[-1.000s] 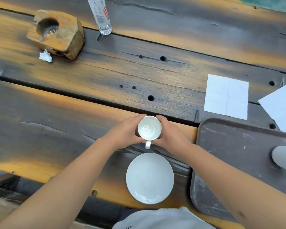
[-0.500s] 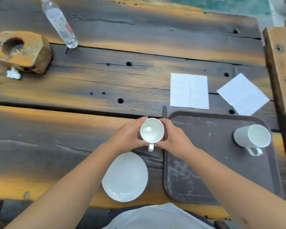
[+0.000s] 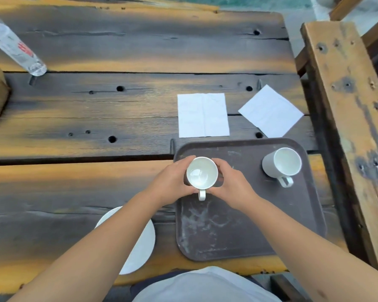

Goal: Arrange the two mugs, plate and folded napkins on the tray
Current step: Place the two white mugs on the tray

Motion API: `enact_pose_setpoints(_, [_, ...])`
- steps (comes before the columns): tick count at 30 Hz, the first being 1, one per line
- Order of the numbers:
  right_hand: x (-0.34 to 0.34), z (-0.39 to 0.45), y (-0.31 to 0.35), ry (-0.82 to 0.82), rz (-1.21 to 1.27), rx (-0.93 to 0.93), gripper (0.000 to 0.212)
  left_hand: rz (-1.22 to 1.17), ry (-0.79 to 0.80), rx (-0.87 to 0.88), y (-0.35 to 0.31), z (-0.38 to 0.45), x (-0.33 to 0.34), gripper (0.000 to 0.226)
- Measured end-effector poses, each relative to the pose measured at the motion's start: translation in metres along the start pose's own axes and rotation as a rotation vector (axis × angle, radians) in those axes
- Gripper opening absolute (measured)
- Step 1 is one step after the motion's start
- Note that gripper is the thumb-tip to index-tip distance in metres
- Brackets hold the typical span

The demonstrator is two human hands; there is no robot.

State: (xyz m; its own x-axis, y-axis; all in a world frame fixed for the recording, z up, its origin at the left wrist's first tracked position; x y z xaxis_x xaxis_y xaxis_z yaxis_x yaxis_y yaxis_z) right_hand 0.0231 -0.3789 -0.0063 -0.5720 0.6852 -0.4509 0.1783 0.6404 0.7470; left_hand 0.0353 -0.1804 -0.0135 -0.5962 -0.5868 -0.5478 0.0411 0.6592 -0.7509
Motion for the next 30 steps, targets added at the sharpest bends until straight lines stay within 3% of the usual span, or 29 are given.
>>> enact_pose_setpoints(6, [-0.022,-0.002,-0.023,0.016,0.038,0.008,0.077,-0.046,-0.014,0.002,-0.019,0.021,0.018,0.072])
enact_pose_setpoints(30, [-0.048,0.028,-0.057,0.081,0.087,0.008,0.077,-0.028,0.014,-0.088,-0.016,0.067,0.035,0.080])
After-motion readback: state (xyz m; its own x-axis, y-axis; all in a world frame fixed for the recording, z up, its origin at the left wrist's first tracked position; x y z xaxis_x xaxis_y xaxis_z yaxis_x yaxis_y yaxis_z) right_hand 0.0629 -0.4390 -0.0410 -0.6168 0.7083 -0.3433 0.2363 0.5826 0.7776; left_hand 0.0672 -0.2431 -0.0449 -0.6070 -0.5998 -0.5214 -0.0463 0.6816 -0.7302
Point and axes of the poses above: each hand's wrist, its own z-axis towards the middle knuckle, its own x-axis out of the palm, y = z × x, the point moved 2 cm from there along z, towards the middle knuckle, and after that the axes turned 9 degrees about y, right-handed, at the moved point
